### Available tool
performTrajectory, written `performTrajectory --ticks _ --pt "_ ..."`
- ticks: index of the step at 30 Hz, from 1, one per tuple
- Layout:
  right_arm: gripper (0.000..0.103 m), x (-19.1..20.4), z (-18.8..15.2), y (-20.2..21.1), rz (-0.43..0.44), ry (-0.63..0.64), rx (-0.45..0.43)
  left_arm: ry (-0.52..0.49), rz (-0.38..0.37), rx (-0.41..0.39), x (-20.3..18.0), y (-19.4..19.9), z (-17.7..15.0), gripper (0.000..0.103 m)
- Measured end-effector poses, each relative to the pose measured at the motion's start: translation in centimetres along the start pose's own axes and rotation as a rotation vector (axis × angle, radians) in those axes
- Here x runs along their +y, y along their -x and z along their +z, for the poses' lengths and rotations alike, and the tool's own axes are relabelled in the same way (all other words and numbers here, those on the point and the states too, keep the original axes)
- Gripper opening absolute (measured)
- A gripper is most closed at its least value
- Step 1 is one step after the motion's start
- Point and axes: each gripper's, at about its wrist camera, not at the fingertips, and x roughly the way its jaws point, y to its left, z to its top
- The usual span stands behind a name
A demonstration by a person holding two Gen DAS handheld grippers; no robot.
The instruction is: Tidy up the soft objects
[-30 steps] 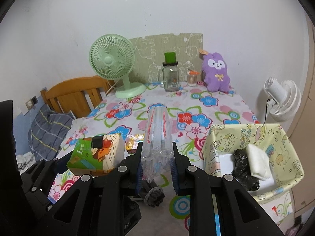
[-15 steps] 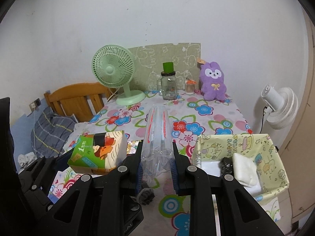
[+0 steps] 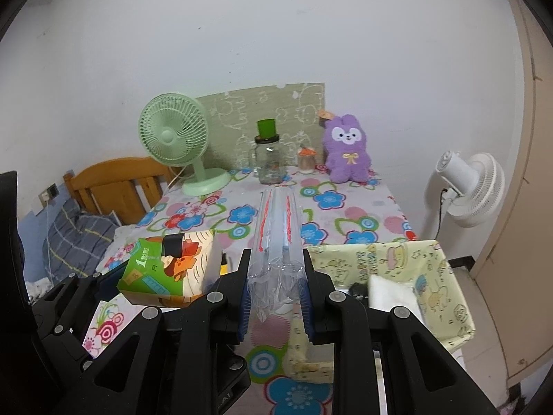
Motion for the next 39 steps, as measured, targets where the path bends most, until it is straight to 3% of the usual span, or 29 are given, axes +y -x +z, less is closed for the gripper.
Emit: performTrajectory --ticks 17,39 --pt "0.027 -5.5 0.4 0.4 -0.091 -0.045 -0.019 -0.054 -0.064 -0.006 -5.2 -1.3 1.0 0.078" --pt "0.027 -11.2 -1.9 -2.3 -0.182 -0.120 0.071 -0.129 -0.166 0.104 -10.8 -5.9 -0.6 0.078"
